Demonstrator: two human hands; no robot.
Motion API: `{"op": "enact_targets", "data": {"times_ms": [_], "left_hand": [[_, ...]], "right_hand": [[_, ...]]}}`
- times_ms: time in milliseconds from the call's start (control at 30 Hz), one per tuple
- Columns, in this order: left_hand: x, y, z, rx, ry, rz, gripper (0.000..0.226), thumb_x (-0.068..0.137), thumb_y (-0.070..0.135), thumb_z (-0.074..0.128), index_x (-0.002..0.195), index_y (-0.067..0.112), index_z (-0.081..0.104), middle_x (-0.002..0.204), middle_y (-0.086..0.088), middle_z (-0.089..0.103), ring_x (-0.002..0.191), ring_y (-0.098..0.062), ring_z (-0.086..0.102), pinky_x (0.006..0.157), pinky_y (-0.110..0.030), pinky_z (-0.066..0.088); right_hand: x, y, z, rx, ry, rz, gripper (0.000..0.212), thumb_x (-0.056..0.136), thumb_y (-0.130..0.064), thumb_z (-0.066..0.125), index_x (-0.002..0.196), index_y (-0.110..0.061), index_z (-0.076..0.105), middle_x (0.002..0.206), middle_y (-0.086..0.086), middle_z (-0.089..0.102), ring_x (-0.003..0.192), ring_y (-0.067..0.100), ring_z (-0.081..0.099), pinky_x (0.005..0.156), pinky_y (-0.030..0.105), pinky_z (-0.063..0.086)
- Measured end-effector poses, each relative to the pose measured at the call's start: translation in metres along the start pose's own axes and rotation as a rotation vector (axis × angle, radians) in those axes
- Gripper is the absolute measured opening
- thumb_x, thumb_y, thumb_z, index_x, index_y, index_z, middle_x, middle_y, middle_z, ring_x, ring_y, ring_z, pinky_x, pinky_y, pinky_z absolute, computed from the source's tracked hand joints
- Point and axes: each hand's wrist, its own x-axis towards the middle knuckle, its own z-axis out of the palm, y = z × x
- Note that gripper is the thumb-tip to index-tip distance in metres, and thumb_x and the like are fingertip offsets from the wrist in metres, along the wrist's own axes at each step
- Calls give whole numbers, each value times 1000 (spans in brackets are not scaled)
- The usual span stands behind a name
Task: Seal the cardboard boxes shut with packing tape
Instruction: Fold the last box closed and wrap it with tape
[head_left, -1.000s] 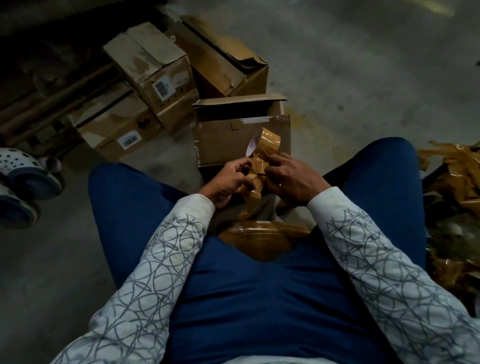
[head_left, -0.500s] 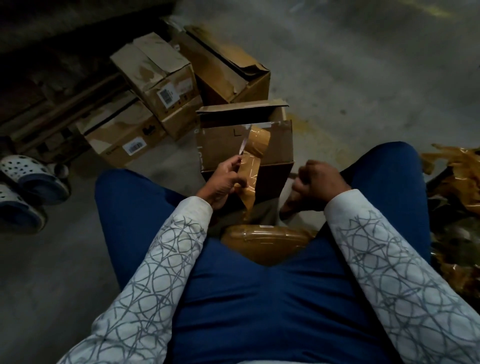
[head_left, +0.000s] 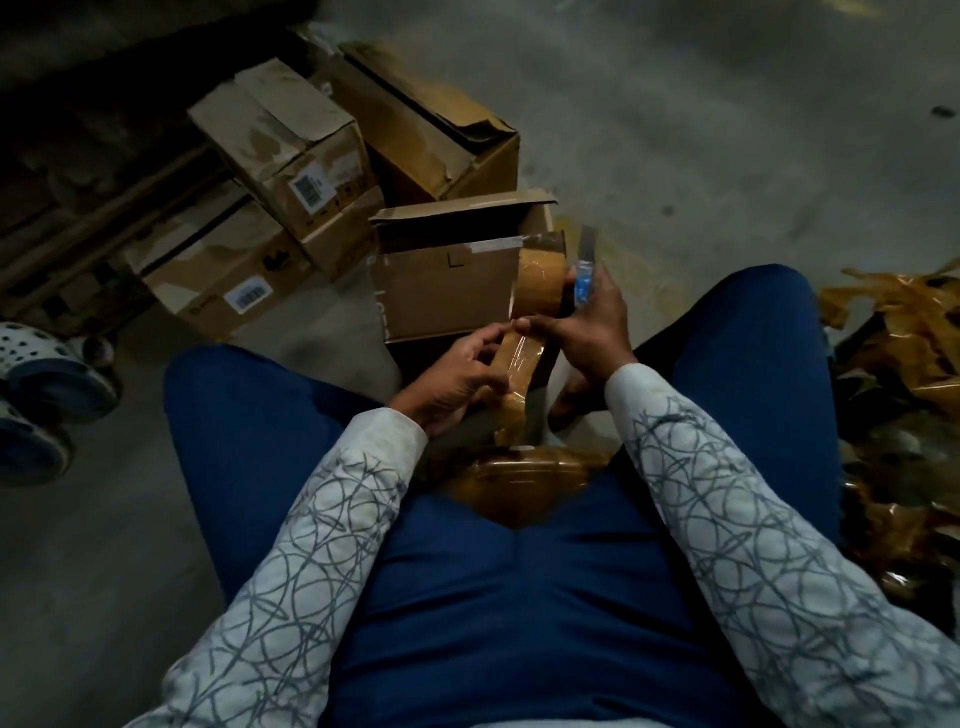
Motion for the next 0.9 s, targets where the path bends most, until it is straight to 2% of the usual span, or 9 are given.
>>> {"op": "enact_targets", "data": {"times_ms": [167, 233, 300, 400, 533, 633, 700, 833, 900], "left_hand": [[4, 0, 0, -86, -9, -35, 80, 71, -3, 63, 145, 24, 47, 140, -18, 46, 126, -35, 51, 95, -39, 54], [-2, 2, 2, -59, -68, -39, 85, 68, -4, 61, 146, 27, 46, 139, -17, 46, 118, -33, 54, 83, -33, 58], [-16, -6, 8, 49, -157, -97, 95, 64, -9, 61, 147, 33, 42, 137, -18, 43, 108, -30, 56, 69, -31, 58], [-35, -21, 5, 283, -98, -128, 96, 71, -16, 72, 148, 28, 34, 137, -20, 40, 107, -33, 59, 82, -50, 57], [-23, -7, -17, 203, 181, 73, 78, 73, -18, 74, 136, 21, 47, 138, -16, 43, 115, -33, 61, 93, -49, 57], [-9, 0, -18, 232, 247, 117, 77, 70, -22, 73, 132, 20, 51, 133, -8, 46, 119, -23, 57, 89, -35, 58], [-5, -1, -14, 350, 343, 101, 72, 69, -14, 79, 130, 17, 54, 123, 1, 48, 111, -12, 54, 85, -24, 54], [1, -10, -15, 265, 501, 68, 37, 76, -4, 79, 109, 11, 70, 109, -7, 70, 104, -23, 68, 88, -37, 59], [0, -13, -16, 296, 493, 79, 22, 79, 0, 80, 98, 10, 75, 98, -3, 76, 96, -16, 72, 89, -35, 60]], "right_hand": [[0, 2, 4, -79, 64, -151, 64, 66, -18, 91, 116, -20, 51, 104, -17, 57, 105, 9, 60, 84, 17, 50], [3, 1, 4, -93, 143, -134, 63, 70, -15, 88, 122, -16, 54, 106, -12, 61, 105, 12, 61, 86, 23, 52], [21, 3, -17, -50, 356, -48, 69, 72, -11, 86, 132, -11, 51, 112, -6, 59, 110, 16, 59, 94, 31, 51], [54, 7, -73, 146, 541, 23, 82, 65, -12, 92, 133, -5, 47, 115, -2, 51, 112, 17, 54, 100, 31, 49], [64, 28, -95, 306, 389, 64, 89, 42, -33, 102, 112, -2, 56, 110, 12, 65, 105, 28, 68, 83, 46, 61], [51, 28, -77, 287, 292, 117, 83, 49, -21, 100, 118, -1, 58, 103, 4, 69, 99, 21, 70, 79, 40, 62], [50, 26, -63, 259, 235, 130, 83, 45, -29, 99, 116, -9, 60, 106, 3, 72, 99, 19, 72, 80, 42, 62], [48, 23, -48, 233, 178, 138, 72, 55, -22, 97, 118, -16, 61, 111, 1, 71, 100, 17, 71, 84, 41, 62], [47, 21, -46, 216, 181, 145, 68, 60, -17, 95, 118, -15, 60, 112, 1, 70, 101, 16, 69, 82, 38, 62]]}}
